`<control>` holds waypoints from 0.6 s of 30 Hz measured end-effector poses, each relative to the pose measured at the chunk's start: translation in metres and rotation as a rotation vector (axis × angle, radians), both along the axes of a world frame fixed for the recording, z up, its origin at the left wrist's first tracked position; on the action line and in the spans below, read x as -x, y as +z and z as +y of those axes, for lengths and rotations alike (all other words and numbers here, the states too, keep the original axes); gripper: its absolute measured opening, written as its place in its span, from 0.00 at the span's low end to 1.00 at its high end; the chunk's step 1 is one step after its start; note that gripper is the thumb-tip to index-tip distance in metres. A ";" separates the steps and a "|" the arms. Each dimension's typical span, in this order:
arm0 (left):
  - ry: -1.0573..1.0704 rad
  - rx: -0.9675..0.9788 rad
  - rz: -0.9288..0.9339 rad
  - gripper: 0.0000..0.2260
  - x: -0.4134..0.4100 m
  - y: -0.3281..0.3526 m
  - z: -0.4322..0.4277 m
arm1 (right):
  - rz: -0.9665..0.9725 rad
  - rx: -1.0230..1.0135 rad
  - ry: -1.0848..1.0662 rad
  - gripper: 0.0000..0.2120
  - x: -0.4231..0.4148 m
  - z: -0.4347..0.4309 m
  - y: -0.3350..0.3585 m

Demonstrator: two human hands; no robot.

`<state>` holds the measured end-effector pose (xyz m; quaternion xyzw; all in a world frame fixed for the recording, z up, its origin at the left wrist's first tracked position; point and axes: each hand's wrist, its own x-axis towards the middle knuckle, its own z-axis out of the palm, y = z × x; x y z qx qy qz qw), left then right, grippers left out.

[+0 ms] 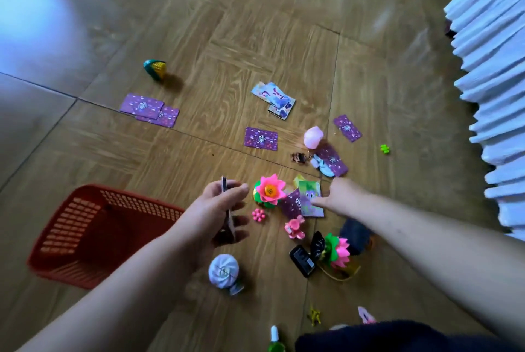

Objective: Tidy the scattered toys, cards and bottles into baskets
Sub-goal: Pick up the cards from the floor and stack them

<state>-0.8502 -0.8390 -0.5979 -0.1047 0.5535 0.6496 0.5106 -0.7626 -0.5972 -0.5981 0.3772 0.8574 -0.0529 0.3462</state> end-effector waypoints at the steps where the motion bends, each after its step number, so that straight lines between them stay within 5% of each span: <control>1: 0.019 0.036 0.010 0.09 -0.005 -0.001 0.003 | 0.020 0.017 -0.033 0.31 -0.001 0.006 -0.015; 6: 0.172 0.153 0.034 0.09 -0.016 0.003 0.049 | 0.189 -0.013 0.050 0.47 -0.004 0.032 -0.061; 11: 0.206 0.217 0.054 0.11 -0.024 0.009 0.084 | 0.613 0.195 0.727 0.43 -0.015 0.064 -0.078; 14: 0.196 0.250 0.076 0.09 -0.025 0.009 0.092 | 0.363 0.343 0.977 0.36 -0.002 0.058 -0.079; 18: 0.198 0.285 0.085 0.11 -0.019 0.006 0.096 | 0.206 0.185 1.090 0.27 0.021 0.050 -0.081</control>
